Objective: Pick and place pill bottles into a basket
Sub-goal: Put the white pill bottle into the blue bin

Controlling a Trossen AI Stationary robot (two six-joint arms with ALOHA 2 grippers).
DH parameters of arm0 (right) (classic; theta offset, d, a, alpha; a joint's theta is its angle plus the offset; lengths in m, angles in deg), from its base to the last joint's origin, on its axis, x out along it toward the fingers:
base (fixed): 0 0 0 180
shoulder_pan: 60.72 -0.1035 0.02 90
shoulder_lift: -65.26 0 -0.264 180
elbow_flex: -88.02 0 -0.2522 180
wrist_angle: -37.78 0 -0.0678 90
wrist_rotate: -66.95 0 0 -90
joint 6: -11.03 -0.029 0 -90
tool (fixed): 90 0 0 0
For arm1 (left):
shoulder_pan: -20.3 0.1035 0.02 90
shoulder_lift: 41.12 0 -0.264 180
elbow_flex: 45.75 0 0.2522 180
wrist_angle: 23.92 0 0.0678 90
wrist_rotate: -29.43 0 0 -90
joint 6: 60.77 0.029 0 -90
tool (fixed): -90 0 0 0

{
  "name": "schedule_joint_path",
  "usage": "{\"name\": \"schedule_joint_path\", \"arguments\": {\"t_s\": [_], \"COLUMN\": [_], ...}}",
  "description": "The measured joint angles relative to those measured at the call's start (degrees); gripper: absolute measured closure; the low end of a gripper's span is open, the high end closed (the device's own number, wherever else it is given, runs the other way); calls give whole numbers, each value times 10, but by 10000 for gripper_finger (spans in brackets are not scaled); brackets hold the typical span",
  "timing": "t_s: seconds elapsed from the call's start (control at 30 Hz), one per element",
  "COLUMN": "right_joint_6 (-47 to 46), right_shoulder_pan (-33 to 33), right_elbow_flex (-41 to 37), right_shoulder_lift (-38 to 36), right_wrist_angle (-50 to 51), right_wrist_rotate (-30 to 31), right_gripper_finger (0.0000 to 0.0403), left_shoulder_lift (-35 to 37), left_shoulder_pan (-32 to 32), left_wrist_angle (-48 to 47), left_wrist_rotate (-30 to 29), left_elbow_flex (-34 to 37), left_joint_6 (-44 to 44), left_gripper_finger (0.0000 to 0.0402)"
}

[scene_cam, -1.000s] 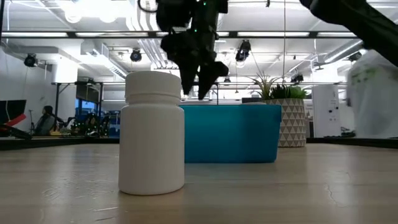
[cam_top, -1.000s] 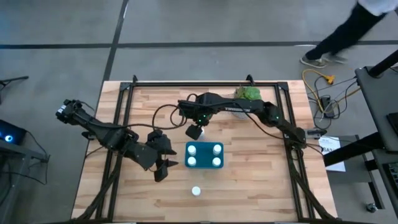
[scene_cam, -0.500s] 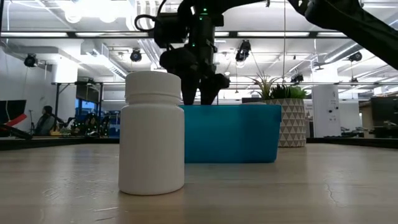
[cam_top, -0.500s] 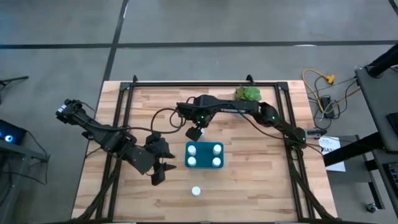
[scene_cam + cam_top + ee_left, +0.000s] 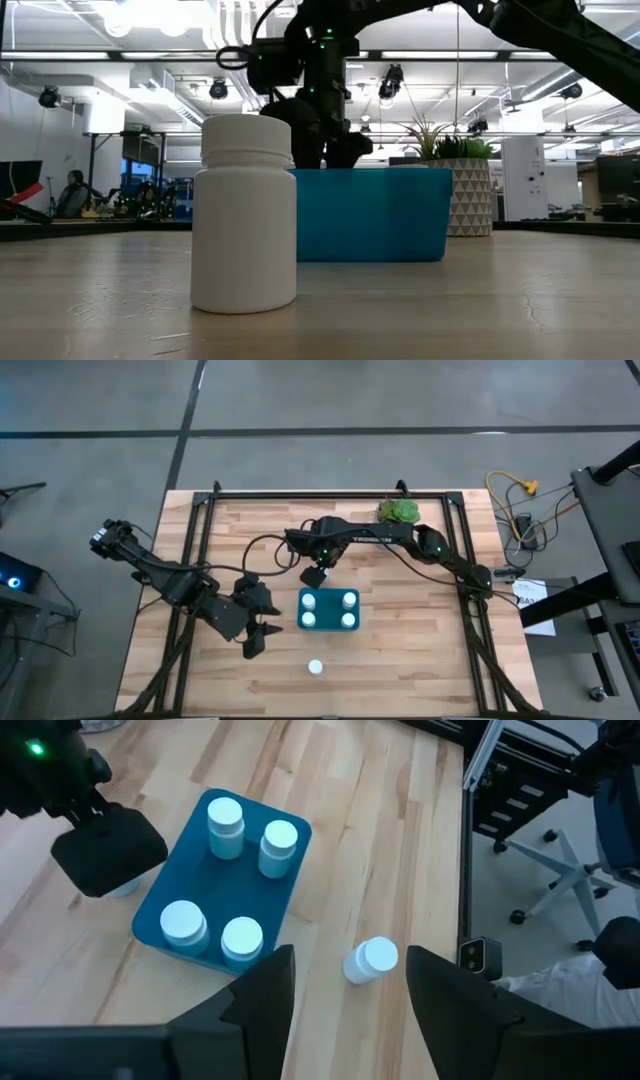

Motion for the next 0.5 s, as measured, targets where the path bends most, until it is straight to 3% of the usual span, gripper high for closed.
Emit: {"name": "schedule_joint_path", "arguments": {"t_s": [0.5], "right_joint_6": [-3], "right_shoulder_pan": [0], "right_elbow_flex": [-29], "right_shoulder_lift": [1], "right_wrist_angle": [-36], "right_wrist_rotate": [1], "right_gripper_finger": [162], "left_shoulder_lift": [0], "left_shoulder_pan": [-7], "left_wrist_angle": [0], "left_wrist_rotate": [0], "left_elbow_flex": [0], "left_joint_6": [-13], "left_gripper_finger": [226]}}
